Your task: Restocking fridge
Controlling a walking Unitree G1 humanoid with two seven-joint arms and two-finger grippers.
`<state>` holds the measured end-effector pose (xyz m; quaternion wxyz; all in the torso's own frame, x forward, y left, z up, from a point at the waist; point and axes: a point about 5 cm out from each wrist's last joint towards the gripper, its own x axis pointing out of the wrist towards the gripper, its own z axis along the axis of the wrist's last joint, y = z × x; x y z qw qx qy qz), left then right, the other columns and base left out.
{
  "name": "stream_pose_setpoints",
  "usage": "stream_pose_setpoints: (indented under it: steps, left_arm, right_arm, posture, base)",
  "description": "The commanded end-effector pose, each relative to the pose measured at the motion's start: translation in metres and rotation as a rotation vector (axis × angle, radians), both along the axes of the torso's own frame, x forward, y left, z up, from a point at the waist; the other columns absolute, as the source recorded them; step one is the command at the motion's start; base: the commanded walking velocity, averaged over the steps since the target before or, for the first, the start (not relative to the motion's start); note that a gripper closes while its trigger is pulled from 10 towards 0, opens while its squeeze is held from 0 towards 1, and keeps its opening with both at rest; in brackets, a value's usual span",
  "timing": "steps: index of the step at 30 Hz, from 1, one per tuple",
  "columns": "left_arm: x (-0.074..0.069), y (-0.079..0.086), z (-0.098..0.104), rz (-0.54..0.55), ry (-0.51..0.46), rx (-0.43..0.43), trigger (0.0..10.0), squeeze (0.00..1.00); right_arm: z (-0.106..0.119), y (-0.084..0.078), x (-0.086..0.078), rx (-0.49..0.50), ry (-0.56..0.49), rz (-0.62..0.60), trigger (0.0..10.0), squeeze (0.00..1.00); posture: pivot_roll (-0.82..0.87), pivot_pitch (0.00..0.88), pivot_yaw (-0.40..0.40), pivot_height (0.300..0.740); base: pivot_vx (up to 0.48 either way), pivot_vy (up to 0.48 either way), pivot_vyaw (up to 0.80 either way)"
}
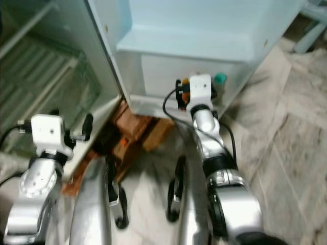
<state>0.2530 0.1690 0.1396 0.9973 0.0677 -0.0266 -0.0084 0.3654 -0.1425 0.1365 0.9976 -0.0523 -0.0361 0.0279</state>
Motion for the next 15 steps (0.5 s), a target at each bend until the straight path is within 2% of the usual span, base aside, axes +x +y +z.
stream_pose_setpoints:
  steps: [1,2,3,7,8,9,12,15]
  left_arm:
    - [0.0,0.0,-0.004,0.014,0.005,0.003,10.0,0.0]
    - [-0.001,0.001,-0.005,0.023,0.003,0.006,10.0,0.0]
    - [-0.001,0.003,-0.006,0.035,0.0,0.007,10.0,0.0]
    - [-0.001,0.007,-0.012,0.07,0.012,0.011,10.0,0.0]
    - [-0.002,0.006,-0.014,0.068,0.025,0.001,10.0,0.0]
    - [-0.002,0.006,-0.018,0.061,0.03,-0.002,10.0,0.0]
    - [-0.001,0.007,-0.02,0.063,0.029,-0.01,10.0,0.0]
    - [0.003,0.002,-0.022,0.055,0.022,-0.008,10.0,0.0]
  right_arm:
    - [-0.005,0.002,-0.016,0.04,-0.022,0.034,10.0,1.0]
    - [-0.006,0.004,-0.026,0.045,-0.05,0.055,10.0,0.15]
    - [-0.006,0.006,-0.04,0.056,-0.084,0.077,10.0,0.0]
    - [-0.006,0.009,-0.065,0.044,-0.113,0.1,10.0,0.0]
    - [-0.006,0.009,-0.072,0.063,-0.115,0.101,10.0,0.0]
    - [-0.01,0.007,-0.086,0.123,-0.085,0.09,10.0,0.0]
    - [-0.012,0.003,-0.091,0.1,-0.085,0.067,10.0,0.0]
    - [-0.011,0.001,-0.097,0.132,-0.072,0.073,10.0,0.0]
  posture:
    - [0.12,0.088,-0.005,0.552]
    - [0.12,0.075,-0.004,0.552]
    - [0.11,0.064,-0.001,0.552]
    - [0.08,0.034,0.012,0.552]
    - [0.07,0.029,0.016,0.552]
    - [0.06,0.006,0.021,0.552]
    - [0.05,0.0,0.023,0.552]
    - [0.04,0.0,0.023,0.552]
  base:
    - [0.0,0.0,0.0]
    - [0.0,0.0,0.0]
    - [0.0,0.0,0.0]
    - [0.0,0.0,0.0]
    - [0.0,0.0,0.0]
    - [0.0,0.0,0.0]
    - [0.0,0.0,0.0]
    - [0.0,0.0,0.0]
